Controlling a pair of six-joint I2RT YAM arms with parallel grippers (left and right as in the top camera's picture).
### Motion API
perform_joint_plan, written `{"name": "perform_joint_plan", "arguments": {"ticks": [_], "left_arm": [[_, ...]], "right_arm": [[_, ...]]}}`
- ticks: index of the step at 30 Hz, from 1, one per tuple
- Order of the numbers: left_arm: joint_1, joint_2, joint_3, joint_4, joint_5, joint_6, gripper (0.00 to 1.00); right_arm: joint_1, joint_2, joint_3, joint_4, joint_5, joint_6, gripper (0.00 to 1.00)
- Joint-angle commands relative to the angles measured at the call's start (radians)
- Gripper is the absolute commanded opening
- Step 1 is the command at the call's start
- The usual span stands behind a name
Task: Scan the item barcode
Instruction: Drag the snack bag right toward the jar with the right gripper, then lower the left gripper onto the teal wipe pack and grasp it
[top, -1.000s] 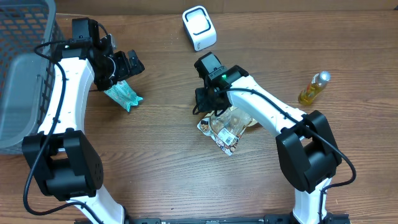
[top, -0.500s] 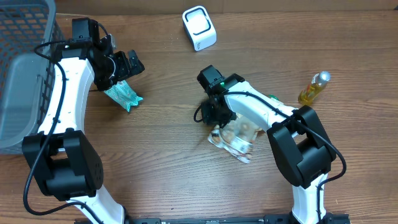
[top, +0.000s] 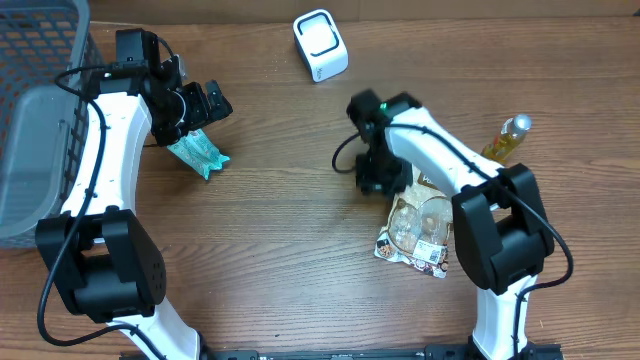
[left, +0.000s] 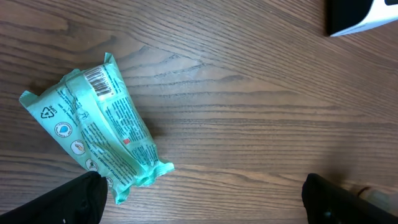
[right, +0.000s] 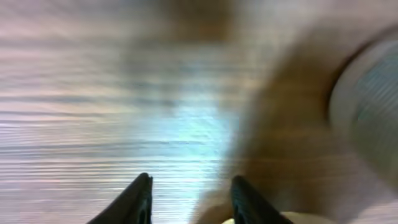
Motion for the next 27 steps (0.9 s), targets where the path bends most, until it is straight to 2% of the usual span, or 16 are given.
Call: {"name": "perform_joint_plan", "arguments": {"ticks": [1,2,4,8,11,12,27], "left_arm": [[-0.002,-0.021,0.015,-0.002,0.004,0.015,1.0],[-0.002,-0.021,0.014,-0.002,0.004,0.015,1.0],[-0.002,-0.021,0.014,-0.002,0.004,0.015,1.0],[-0.002,-0.021,0.014,-0.002,0.004,0.015,1.0],[-0.002,-0.021,0.014,-0.002,0.004,0.015,1.0],[-0.002,-0.021,0.014,-0.002,0.004,0.015,1.0],[-0.002,-0.021,0.014,-0.002,0.004,0.015,0.99]], "right_arm": [[0.005,-0.042,0.093,0.007,-0.016,-0.006,0.45],[0.006,-0.044,0.105,0.021,-0.022,-0.006,0.48],[0.006,-0.044,0.109,0.056,-0.028,-0.005,0.64],[0.006,-0.043,0.106,0.106,-0.027,-0.006,0.69],[0.006,-0.043,0.106,0.117,-0.027,-0.005,0.95],[0.006,-0.043,0.106,0.116,-0.027,-0.005,1.0],[0.006,-0.043,0.106,0.121,-0.027,-0.005,1.0]]}}
